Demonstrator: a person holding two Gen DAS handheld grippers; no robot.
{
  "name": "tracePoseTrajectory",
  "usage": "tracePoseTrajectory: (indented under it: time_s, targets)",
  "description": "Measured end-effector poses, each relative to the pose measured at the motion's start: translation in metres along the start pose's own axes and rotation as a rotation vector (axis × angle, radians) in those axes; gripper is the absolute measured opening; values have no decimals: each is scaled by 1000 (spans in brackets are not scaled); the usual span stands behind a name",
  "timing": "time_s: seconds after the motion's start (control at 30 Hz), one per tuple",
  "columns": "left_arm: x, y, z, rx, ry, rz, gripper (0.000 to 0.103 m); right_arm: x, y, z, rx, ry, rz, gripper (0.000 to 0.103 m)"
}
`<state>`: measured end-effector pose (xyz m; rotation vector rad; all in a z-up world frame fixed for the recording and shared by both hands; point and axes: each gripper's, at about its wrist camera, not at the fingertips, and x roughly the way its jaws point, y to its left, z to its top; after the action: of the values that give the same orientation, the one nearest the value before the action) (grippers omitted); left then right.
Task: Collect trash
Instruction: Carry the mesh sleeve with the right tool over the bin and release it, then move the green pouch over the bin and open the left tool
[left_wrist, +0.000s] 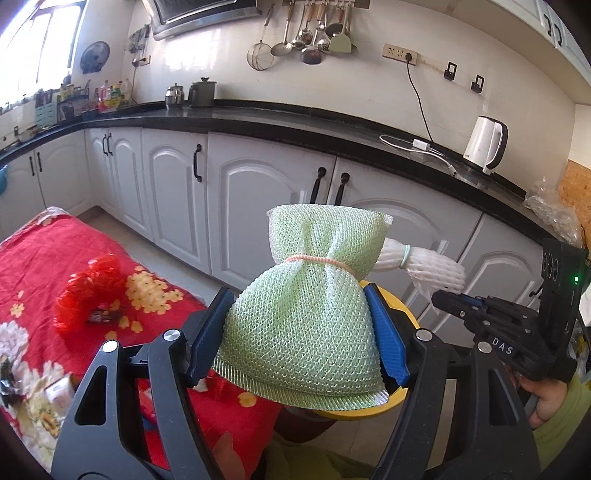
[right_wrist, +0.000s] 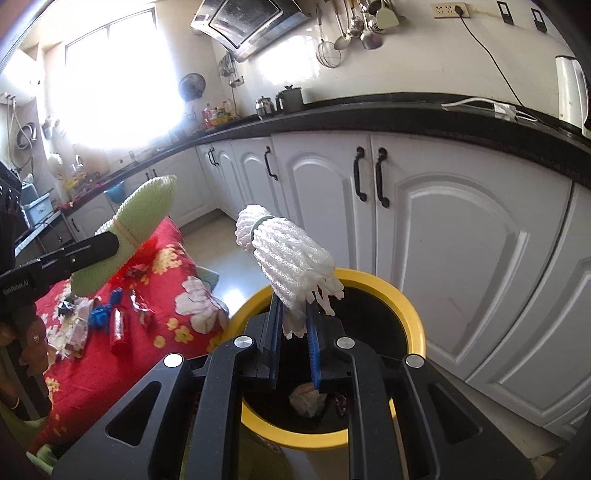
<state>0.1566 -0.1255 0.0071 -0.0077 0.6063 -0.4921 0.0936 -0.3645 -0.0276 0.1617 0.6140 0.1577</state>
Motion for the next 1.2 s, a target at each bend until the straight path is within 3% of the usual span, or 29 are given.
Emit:
tracePoseTrajectory:
  time_s: [0.93,1.1,1.2]
  targets:
    - [87,-41,-16,17,139,-66,65,49,-46,-55,111,217,-65,15]
    - [97,-44,-15,21,136,-53,71,49,-49,-55,122,214,-83,40]
    - [100,-41,-16,6,139,-50,84,48,-51,-55,130,206,-95,48]
